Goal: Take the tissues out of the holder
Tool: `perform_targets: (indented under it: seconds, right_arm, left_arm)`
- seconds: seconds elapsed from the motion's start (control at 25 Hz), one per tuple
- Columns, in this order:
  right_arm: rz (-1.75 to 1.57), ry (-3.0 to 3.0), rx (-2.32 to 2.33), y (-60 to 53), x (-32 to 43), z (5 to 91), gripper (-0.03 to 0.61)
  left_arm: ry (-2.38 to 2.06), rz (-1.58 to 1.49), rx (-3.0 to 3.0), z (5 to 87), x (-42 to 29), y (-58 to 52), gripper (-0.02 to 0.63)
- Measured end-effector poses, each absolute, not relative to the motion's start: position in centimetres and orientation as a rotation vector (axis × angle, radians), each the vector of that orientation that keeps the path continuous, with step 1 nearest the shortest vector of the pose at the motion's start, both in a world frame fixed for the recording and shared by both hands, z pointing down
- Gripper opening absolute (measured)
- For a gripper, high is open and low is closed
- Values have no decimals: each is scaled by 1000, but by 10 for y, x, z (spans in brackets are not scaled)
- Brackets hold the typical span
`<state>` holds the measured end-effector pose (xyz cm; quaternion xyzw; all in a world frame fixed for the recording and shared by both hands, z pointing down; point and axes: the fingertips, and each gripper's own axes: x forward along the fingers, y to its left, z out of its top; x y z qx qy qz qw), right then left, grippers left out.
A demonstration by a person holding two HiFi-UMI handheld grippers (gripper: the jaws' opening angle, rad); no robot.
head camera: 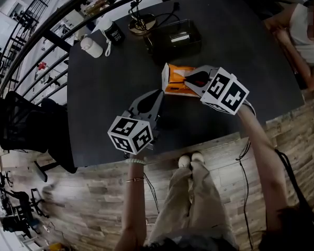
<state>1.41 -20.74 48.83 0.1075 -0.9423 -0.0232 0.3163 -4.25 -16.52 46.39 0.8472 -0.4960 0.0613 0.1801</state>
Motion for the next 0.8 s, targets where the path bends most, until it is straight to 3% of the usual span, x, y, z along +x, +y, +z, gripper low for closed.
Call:
perform_targets:
  seconds: [0.8]
  right_arm:
    - [42, -2366, 261, -191, -16, 520, 19]
  left_arm:
    - [-1412, 169, 2334, 481, -50, -138, 8]
